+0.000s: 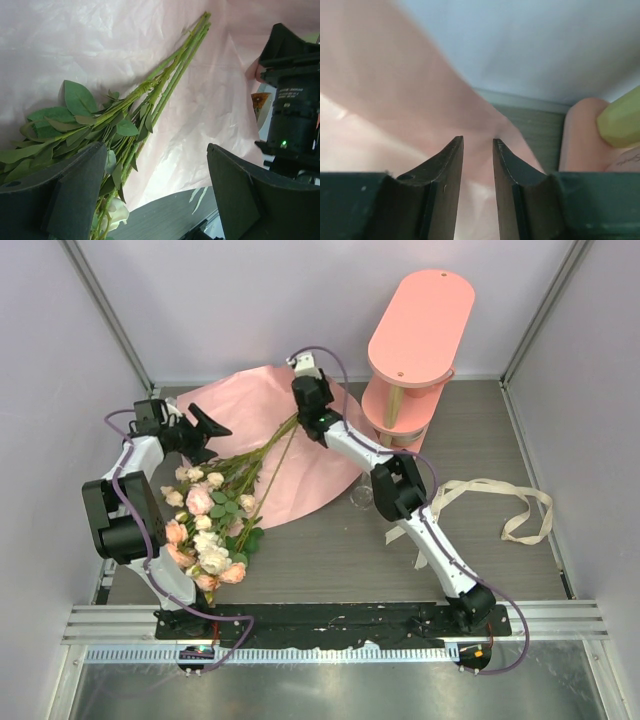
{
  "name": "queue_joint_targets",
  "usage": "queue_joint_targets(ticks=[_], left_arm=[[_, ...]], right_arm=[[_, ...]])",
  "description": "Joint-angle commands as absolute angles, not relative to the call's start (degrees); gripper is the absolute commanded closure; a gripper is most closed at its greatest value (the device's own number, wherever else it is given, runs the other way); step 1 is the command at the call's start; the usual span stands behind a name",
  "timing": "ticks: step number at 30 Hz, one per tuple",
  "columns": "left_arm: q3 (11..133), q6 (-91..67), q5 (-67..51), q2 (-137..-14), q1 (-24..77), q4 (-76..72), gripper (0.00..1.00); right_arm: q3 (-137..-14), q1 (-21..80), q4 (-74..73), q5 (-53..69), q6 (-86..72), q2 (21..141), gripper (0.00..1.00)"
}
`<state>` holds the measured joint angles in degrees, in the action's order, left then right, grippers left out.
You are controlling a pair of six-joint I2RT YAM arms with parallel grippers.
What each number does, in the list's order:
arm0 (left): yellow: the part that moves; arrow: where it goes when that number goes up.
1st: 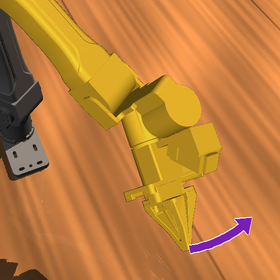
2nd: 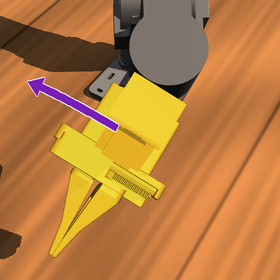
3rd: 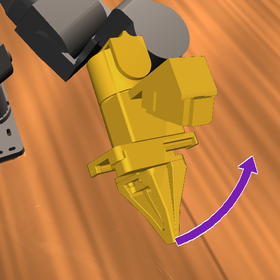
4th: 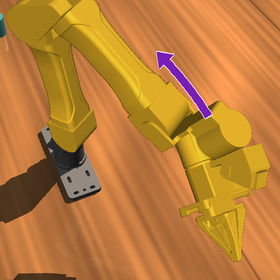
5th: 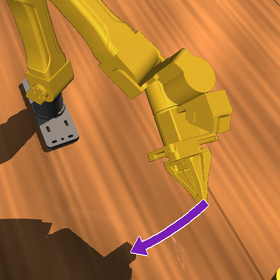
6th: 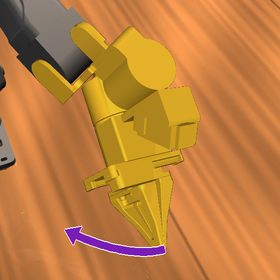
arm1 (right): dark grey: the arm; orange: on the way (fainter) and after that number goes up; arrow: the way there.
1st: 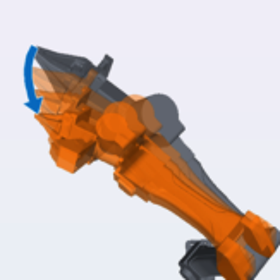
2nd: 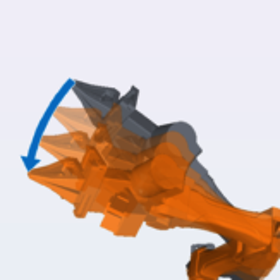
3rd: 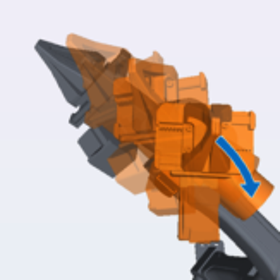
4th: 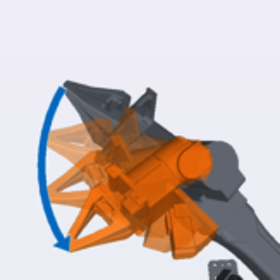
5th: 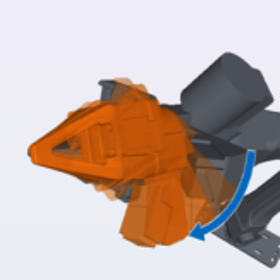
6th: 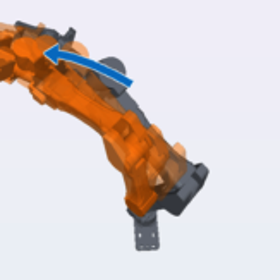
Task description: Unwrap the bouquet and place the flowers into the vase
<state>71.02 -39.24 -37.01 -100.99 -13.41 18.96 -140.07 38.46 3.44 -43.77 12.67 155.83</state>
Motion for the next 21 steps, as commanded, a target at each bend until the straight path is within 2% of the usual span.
queue_joint_targets(ticks=[1,4,8,11,14,21], left_arm=[[70.58,-40.34,-38.67,-98.35,-13.10,16.00,0.15],[70.31,-40.34,-38.67,-98.26,-13.01,15.82,0.15],[70.31,-40.25,-38.85,-98.26,-12.75,15.82,0.15],[70.49,-40.25,-38.93,-98.17,-12.74,15.82,0.14],[70.31,-40.08,-38.85,-97.91,-12.74,15.82,0.14],[70.05,-39.99,-38.94,-97.65,-12.57,15.91,0.14]], right_arm=[[-144.83,35.60,12.39,-43.52,15.90,157.93,0.64],[-149.76,34.37,12.65,-37.30,16.96,160.40,0.64],[-147.06,34.97,12.30,-34.72,13.63,157.60,0.64],[-141.59,37.86,15.99,-35.42,17.30,154.69,0.64],[-144.05,40.33,16.17,-36.21,21.97,156.00,0.62],[-143.97,41.04,14.77,-36.39,22.24,155.13,0.57]])
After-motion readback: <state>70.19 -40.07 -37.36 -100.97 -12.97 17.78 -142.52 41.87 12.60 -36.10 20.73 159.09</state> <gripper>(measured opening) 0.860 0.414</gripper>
